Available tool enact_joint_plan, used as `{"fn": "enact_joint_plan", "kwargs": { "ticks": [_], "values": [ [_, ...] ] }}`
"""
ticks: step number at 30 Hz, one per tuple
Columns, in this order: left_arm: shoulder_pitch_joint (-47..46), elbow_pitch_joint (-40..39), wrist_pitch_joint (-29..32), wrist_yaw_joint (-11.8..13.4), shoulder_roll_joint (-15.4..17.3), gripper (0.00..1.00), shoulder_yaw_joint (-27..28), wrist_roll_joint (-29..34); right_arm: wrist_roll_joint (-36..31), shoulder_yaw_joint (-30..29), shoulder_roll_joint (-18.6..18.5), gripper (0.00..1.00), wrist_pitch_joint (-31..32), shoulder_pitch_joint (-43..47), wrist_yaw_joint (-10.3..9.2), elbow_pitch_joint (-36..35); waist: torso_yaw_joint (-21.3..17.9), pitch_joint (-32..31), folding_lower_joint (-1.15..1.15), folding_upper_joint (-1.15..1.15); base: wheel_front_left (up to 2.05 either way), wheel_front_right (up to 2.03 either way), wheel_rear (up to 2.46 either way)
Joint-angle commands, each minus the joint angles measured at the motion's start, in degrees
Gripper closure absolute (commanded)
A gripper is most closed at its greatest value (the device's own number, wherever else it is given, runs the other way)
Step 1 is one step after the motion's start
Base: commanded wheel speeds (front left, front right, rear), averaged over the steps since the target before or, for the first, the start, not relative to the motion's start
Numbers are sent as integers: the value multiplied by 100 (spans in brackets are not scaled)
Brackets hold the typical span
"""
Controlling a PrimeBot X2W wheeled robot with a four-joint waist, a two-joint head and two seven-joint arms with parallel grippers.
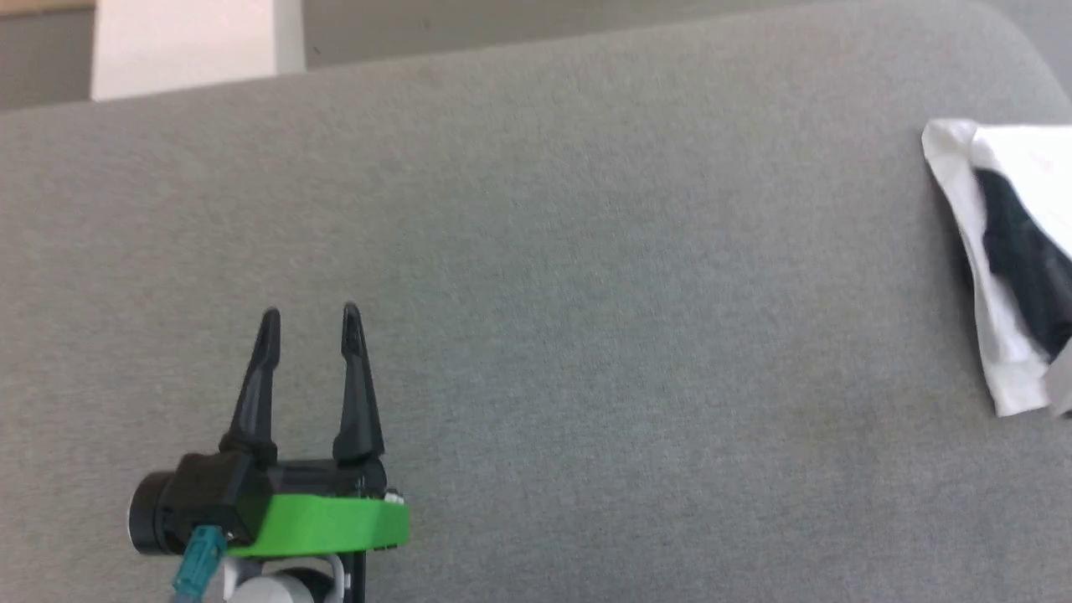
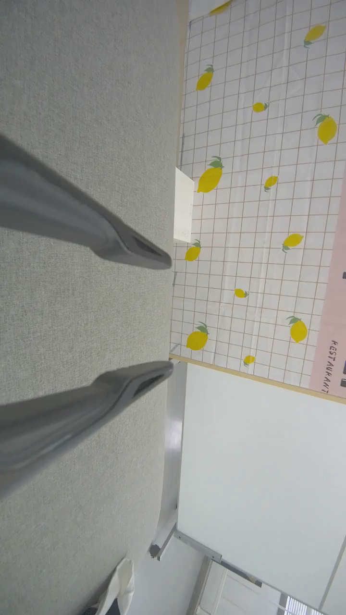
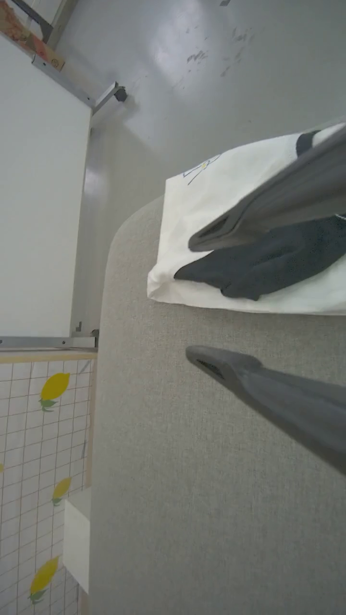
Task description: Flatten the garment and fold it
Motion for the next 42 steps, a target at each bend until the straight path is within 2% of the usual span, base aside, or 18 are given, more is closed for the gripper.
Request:
{"fn": "enact_joint_plan", "kwargs": {
  "ticks": [1,8,13,17,23,30,42],
  "values": [
    [105,59,-36,21,-15,0,6,7,2,-2,192,0,-105,198,-10,-220,315,-628,0,0,0,0,0],
    [382,353,40,-27,168,0,-100,154,-377,-14,963,0,-595,993,-10,-1136,641,-1073,0,0,0,0,0],
    [465,549,119,-42,221,0,-215,218,-1011,-35,1527,0,-954,1622,-10,-1590,797,-1276,0,0,0,0,0],
    [527,712,79,-140,230,0,-230,124,-1584,125,1886,0,-1174,1970,-10,-1789,837,-1336,0,0,0,0,0],
    [611,997,36,-247,177,0,-281,-3,-1932,322,2262,0,-1314,2395,-10,-1755,876,-1457,0,0,0,0,0],
    [848,1173,-18,-343,114,0,-292,-116,-2179,148,2415,0,-1637,2691,-10,-1542,838,-1590,0,0,0,0,0],
    [946,1272,-45,-400,37,0,-259,-173,-1928,52,2431,0,-1756,2713,-10,-1340,799,-1695,0,0,0,0,0]
  ]
}}
